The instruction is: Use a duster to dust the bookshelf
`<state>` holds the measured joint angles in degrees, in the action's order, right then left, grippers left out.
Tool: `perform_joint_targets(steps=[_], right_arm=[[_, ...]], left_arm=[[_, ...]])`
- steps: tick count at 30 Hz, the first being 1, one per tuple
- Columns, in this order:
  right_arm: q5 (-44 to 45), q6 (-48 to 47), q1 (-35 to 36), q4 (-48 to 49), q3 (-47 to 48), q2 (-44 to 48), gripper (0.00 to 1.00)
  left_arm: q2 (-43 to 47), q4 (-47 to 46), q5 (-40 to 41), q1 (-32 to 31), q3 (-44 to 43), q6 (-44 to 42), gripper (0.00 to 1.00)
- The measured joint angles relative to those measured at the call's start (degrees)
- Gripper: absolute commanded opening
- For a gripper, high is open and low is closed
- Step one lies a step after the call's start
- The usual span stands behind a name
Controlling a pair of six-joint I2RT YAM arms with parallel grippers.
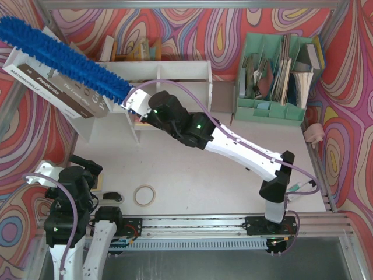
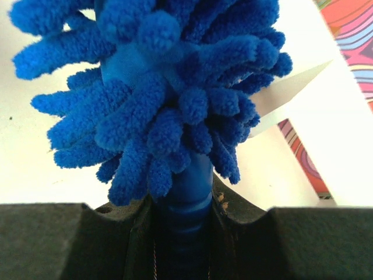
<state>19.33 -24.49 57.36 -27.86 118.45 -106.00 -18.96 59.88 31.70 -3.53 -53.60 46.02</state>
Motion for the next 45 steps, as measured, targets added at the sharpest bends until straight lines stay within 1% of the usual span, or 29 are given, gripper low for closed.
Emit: perform_joint_targets(steps=[6,14,18,24,33,39,45], right_arm=[[-1.18,1.51,-2.75,-0.61,-1.44,-2.01,0.00],[-1.40,4.15,-8.83,-0.74,-1.07,-2.58,0.00],[-1.36,4.74,-10.54,-0.79,-0.39,-3.74,0.00],[-2.75,6.03,-9.20,-1.64,-0.61,-3.06,0.00],[-3.39,6.80,-1.97,-1.27,-8.02,3.80,0.00],[-2.62,7.19,-2.29,-0.68,-9.35,4.55,0.00],[-1.51,7.15,-3.41,-0.24,-8.94,1.53,0.00]], left_arm=[[0.26,0.00,-0.02,0.00,0.15,0.00,0.98],[0.57,0.00,-0.26,0.00,0.63,0.00,0.98],[0.59,0.00,-0.42,0.00,0.70,0.00,0.98],[0.70,0.00,-0.42,0.00,0.92,0.00,0.98],[0.92,0.00,-0.42,0.00,1.22,0.00,0.98],[0.92,0.00,-0.46,0.00,1.44,0.00,0.98],[1.03,0.00,-0.46,0.00,1.44,0.00,0.98]])
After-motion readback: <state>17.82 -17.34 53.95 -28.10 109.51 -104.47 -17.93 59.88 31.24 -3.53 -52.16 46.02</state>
